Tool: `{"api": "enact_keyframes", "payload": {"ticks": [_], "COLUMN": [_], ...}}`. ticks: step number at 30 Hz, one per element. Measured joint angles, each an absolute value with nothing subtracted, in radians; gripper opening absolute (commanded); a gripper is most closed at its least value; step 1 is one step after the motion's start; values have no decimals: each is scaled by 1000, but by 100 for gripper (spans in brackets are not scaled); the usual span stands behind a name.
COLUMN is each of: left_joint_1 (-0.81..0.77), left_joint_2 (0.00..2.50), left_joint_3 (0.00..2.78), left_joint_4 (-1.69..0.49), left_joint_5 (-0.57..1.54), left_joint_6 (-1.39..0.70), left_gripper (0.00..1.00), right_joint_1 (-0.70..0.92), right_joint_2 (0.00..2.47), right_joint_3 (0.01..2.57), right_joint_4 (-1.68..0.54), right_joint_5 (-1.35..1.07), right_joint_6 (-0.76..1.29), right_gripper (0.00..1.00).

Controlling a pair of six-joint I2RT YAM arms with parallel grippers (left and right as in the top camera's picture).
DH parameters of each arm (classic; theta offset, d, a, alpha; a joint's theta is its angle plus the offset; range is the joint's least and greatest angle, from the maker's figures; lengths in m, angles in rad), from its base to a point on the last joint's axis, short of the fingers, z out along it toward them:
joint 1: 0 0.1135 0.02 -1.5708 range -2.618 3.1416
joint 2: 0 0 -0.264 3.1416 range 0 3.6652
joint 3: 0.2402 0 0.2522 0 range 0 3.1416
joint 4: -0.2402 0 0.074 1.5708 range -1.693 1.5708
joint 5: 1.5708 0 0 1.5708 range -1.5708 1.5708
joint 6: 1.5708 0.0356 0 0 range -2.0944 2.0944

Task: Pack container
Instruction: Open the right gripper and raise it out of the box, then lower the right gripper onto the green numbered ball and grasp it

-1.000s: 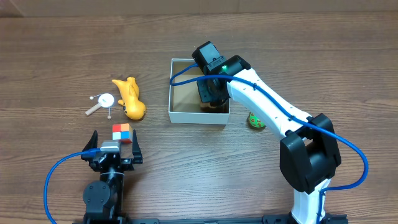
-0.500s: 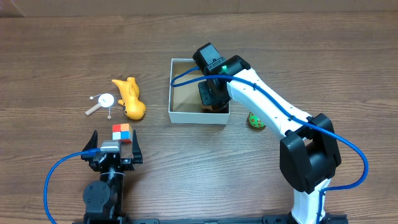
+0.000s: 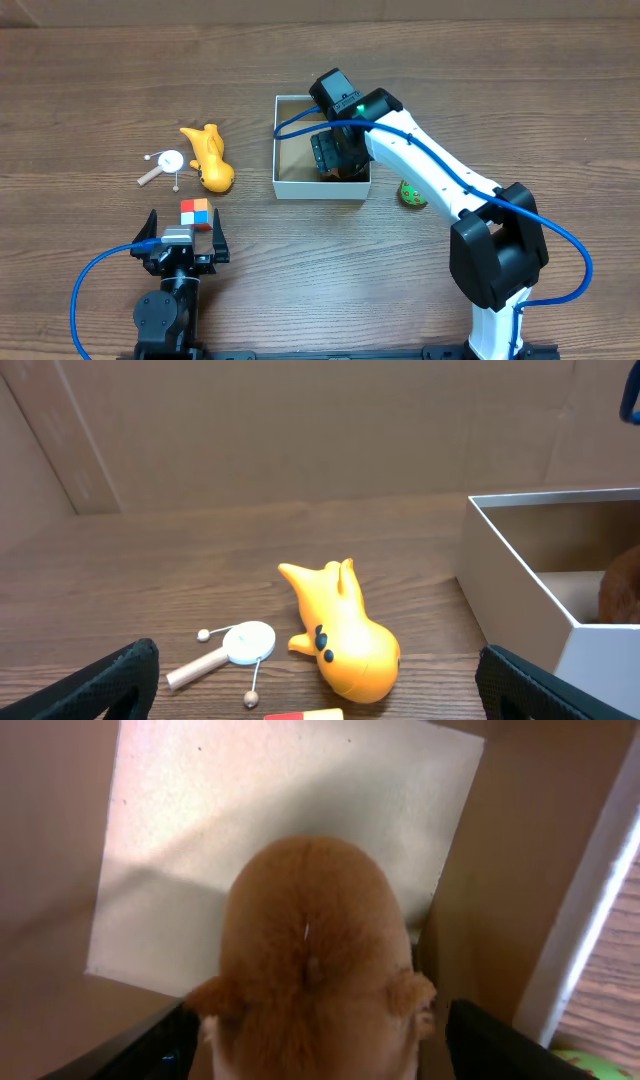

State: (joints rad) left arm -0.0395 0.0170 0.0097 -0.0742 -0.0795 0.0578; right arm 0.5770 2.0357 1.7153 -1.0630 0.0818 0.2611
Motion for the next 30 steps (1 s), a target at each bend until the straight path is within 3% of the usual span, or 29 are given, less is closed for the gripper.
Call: {"api": "enact_keyframes", "payload": {"ticks": [8,15,24,30], "left_joint_1": [-39,-39,-39,-39], "left_joint_2": [17,17,17,17], "left_joint_3": [10,10,10,10], "left_joint_4": [-74,-74,-75,-75], "left_joint_5": [-80,-80,-80,-80], "left_joint_6": [58,58,58,58], "left_gripper": [100,100,100,100], "right_joint_1": [577,534,306,274], "right_joint_2": [2036,2036,2036,2036], "right_joint_3": [1901,2070,2077,2019], "right_joint_4": [-1174,-1441,-1558,-1526], "right_joint_5": [114,212,196,184], "right_joint_6": [261,345,385,373], "right_gripper": [81,85,89,91]}}
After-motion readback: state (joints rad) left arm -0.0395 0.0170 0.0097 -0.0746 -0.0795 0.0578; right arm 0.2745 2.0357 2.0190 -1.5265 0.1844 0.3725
